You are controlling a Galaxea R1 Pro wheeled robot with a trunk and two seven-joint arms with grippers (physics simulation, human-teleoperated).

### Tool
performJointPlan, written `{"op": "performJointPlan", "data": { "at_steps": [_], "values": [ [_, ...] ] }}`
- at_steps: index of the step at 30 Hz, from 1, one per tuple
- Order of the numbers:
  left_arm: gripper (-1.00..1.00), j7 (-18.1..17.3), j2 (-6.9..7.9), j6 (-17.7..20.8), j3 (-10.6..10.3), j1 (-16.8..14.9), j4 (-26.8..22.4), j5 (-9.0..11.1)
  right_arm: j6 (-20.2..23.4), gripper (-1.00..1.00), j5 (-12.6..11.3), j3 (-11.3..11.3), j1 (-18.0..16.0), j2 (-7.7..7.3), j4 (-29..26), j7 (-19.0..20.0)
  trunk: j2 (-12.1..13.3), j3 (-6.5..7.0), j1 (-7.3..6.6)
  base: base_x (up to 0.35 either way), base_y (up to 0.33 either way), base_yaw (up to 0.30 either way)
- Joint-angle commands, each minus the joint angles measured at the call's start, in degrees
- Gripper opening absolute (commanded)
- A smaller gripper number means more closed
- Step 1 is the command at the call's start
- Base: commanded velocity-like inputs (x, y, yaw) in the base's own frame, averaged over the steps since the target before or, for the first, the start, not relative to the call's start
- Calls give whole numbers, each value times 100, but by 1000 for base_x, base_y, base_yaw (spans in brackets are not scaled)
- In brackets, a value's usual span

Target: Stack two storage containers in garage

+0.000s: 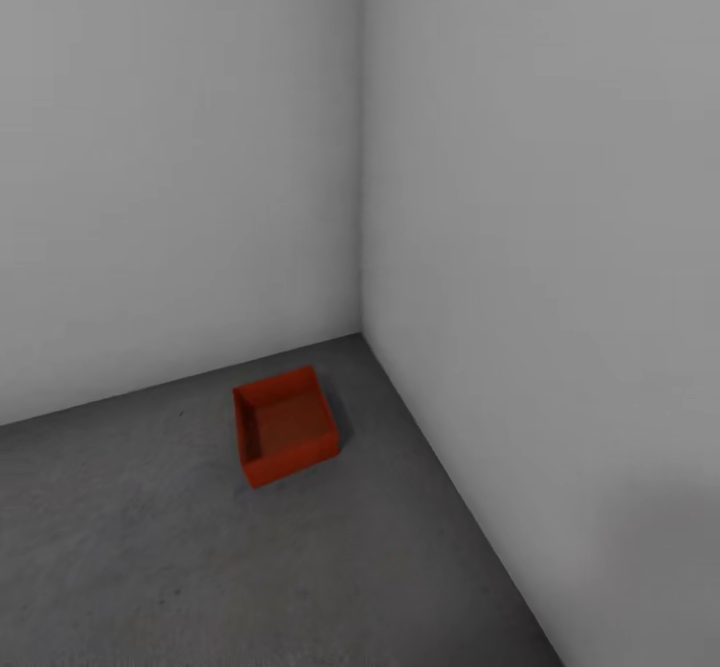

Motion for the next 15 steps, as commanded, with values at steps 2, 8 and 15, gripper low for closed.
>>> {"op": "performJointPlan", "data": {
  "at_steps": [2, 8, 15],
  "values": [
    [100, 9, 2, -41, 33, -9, 25, -19, -45, 100, -2, 29, -10, 0, 27, 11, -4, 11, -3, -338, 0, -173],
    [100, 9, 2, -41, 33, -9, 25, -19, -45, 100, -2, 29, -10, 0, 27, 10, -4, 56, -3, -338, 0, -206],
    [100, 9, 2, -41, 33, -9, 25, -19, -45, 100, -2, 29, -9, 0, 27, 12, -4, 108, -3, -338, 0, -211]
  ]
}}
